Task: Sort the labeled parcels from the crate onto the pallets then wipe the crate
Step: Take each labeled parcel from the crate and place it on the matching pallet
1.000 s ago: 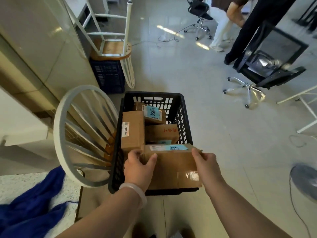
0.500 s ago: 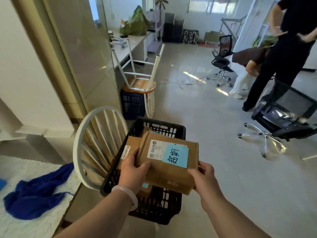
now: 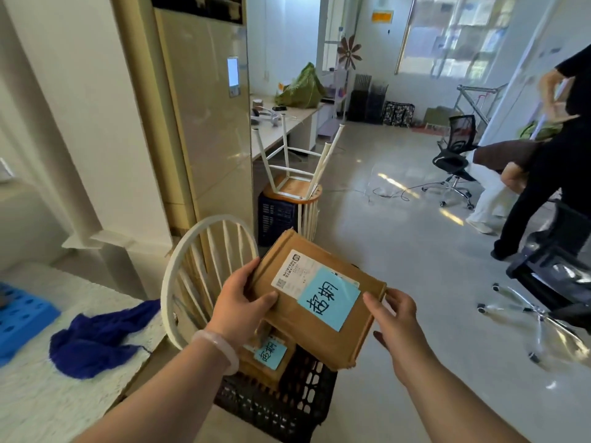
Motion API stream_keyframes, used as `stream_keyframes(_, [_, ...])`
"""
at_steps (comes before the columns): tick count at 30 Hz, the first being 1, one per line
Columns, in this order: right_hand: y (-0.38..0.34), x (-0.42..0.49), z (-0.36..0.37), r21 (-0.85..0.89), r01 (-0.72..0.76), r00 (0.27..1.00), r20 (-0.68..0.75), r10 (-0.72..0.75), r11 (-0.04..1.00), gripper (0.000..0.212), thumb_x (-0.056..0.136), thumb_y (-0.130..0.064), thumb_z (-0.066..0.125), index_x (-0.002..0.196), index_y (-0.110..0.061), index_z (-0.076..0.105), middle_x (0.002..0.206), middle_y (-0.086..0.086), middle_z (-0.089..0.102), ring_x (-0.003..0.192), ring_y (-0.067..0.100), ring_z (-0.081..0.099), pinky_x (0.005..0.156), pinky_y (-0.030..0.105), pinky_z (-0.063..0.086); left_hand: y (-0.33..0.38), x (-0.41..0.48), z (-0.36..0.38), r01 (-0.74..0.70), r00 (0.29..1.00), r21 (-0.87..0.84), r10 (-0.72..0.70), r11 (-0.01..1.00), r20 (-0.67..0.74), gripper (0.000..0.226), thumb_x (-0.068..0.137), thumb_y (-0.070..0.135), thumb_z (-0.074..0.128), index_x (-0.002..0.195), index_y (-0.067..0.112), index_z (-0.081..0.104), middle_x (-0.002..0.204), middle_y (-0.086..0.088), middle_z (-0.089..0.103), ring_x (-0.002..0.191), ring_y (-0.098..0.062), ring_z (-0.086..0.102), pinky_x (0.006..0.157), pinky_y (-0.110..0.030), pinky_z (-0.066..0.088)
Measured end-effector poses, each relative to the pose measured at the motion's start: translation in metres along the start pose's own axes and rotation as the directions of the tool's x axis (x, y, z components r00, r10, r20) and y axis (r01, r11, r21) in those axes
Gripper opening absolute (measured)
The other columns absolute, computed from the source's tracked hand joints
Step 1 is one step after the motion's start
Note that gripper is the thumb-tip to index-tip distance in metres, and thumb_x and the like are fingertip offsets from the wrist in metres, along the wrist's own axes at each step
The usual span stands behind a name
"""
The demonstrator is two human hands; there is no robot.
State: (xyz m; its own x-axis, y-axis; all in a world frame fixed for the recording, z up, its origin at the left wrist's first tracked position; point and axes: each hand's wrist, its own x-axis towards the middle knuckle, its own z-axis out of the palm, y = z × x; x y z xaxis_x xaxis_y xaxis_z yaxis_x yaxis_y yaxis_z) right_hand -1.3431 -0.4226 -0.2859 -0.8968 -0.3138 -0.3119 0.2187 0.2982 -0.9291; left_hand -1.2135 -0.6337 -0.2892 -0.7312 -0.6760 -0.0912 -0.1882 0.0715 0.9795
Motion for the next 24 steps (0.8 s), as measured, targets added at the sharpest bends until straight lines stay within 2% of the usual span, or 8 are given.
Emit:
stream_keyframes(3, [-0.011,0.002,0.0,0.033,0.023,0.994,0.106,-0.027,0.999,0.071,0.071,-0.054,0.07,0.132,-0.042,0.035,0.125,-0.001,0.058,0.104,0.02,0.063,0.088,0.047,0.055,0.007,-0.01,-0.004,-0.008,0.999,-0.069,0.01,0.998,0.037,0.071,0.085,0.017,0.072,0.143,0.042,0.038,0.128,0.006,0.054,0.111,-0.013,0.059,0.093,-0.039,0.054])
stream_keyframes(6, [-0.01,0.001,0.011,0.017,-0.015,0.99,0.141,0.012,1.0,0.076,0.062,-0.062,0.067,0.128,-0.033,0.044,0.112,0.003,0.066,0.099,0.024,0.067,0.085,0.049,0.058,0.013,-0.015,-0.009,-0.062,0.996,-0.111,0.054,0.992,-0.072,0.077,0.081,0.028,0.076,0.138,0.056,0.032,0.141,0.01,0.045,0.123,-0.015,0.051,0.099,-0.044,0.051])
stream_keyframes(9, [-0.005,0.0,0.035,0.087,-0.03,0.989,0.15,0.017,0.996,0.072,0.066,-0.066,0.064,0.125,-0.028,0.045,0.108,0.004,0.067,0.097,0.025,0.067,0.082,0.049,0.059,0.018,-0.026,-0.013,-0.148,0.966,-0.015,0.141,0.989,-0.216,0.087,0.067,0.061,0.076,0.124,0.08,0.014,0.158,0.015,0.019,0.144,-0.018,0.025,0.11,-0.054,0.036])
stream_keyframes(13, [-0.007,-0.011,0.08,0.215,-0.116,0.976,0.203,0.072,0.97,0.071,0.07,-0.066,0.069,0.125,-0.028,0.044,0.112,0.005,0.064,0.101,0.028,0.066,0.082,0.051,0.059,0.009,-0.056,-0.011,-0.155,0.975,0.106,0.17,0.982,-0.146,0.111,0.056,0.076,0.072,0.133,0.074,-0.007,0.154,0.032,-0.011,0.148,-0.009,-0.001,0.118,-0.051,0.023])
stream_keyframes(15, [-0.012,-0.019,0.1,0.078,-0.074,0.971,0.235,0.054,0.994,0.094,0.056,-0.084,0.066,0.129,-0.029,0.045,0.109,0.003,0.063,0.096,0.024,0.065,0.08,0.046,0.058,-0.001,-0.065,-0.025,-0.127,0.97,0.118,0.148,0.985,-0.194,0.119,0.053,0.077,0.073,0.136,0.07,-0.012,0.155,0.03,-0.009,0.148,-0.009,0.003,0.119,-0.048,0.022])
stream_keyframes(18, [-0.024,-0.035,0.117,-0.16,0.072,0.936,0.351,-0.011,0.984,0.063,0.081,-0.07,0.053,0.124,-0.025,0.046,0.093,-0.007,0.056,0.079,0.009,0.052,0.072,0.029,0.046,-0.009,-0.073,-0.065,-0.06,0.961,0.109,0.087,0.992,-0.263,0.123,0.048,0.076,0.077,0.136,0.071,-0.01,0.158,0.023,0.003,0.148,-0.011,0.011,0.118,-0.05,0.025])
stream_keyframes(21, [-0.03,-0.044,0.136,-0.209,0.203,0.869,0.489,-0.078,0.957,0.054,0.084,-0.062,0.055,0.125,-0.029,0.04,0.102,-0.009,0.056,0.084,0.007,0.054,0.063,0.025,0.045,-0.013,-0.084,-0.101,-0.057,0.955,0.048,0.069,0.997,-0.288,0.114,0.053,0.065,0.082,0.129,0.079,-0.002,0.155,0.016,0.023,0.142,-0.016,0.031,0.11,-0.05,0.039])
stream_keyframes(24, [-0.037,-0.058,0.157,-0.25,0.403,0.792,0.577,-0.199,0.88,0.064,0.087,-0.058,0.055,0.141,-0.047,0.023,0.128,-0.01,0.047,0.093,0.005,0.051,0.058,0.018,0.041,-0.022,-0.096,-0.119,-0.085,0.941,0.007,0.083,0.996,-0.329,0.096,0.078,0.038,0.077,0.118,0.086,0.005,0.151,0.017,0.03,0.136,-0.013,0.041,0.105,-0.045,0.046])
